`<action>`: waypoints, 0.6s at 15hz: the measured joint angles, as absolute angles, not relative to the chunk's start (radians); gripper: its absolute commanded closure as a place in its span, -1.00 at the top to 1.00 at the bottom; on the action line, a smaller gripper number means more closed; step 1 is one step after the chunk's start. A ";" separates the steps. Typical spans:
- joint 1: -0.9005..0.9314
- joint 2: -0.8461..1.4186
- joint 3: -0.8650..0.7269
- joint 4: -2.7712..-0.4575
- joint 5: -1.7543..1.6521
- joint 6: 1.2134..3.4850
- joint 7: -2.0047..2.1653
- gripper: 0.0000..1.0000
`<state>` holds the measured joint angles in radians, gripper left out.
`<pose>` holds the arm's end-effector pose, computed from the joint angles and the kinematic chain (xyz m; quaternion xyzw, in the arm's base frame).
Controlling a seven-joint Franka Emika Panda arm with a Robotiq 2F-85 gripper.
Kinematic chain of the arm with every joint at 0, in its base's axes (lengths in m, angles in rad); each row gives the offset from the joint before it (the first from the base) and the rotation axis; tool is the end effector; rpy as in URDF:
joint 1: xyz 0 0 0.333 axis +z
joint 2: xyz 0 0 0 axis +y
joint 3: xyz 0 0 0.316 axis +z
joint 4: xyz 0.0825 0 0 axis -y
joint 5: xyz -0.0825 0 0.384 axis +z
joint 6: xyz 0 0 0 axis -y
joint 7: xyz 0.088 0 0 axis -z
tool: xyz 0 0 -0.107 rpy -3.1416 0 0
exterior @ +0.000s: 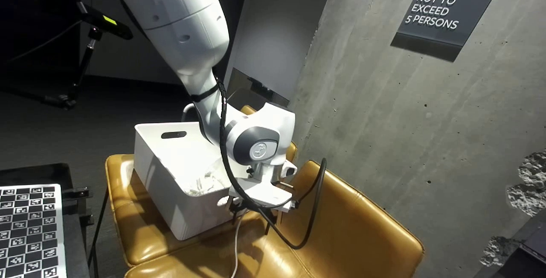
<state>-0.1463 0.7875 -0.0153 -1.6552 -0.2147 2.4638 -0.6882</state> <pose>0.6739 -0.1084 0.1515 0.9372 0.3407 -0.0209 0.0711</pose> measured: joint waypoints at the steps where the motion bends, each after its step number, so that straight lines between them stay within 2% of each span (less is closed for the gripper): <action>1: -0.144 0.809 -0.014 -1.634 -0.215 2.453 -0.688 1.00; 3: -0.139 0.850 -0.011 -1.596 -0.215 2.433 -0.688 1.00; 4: -0.135 0.867 -0.009 -1.581 -0.215 2.425 -0.688 0.52; 5: -0.132 0.881 -0.009 -1.569 -0.215 2.419 -0.688 0.47; 6: -0.132 0.893 -0.009 -1.559 -0.215 2.415 -0.688 0.34; 9: -0.125 0.917 -0.008 -1.546 -0.215 2.413 -0.688 -0.16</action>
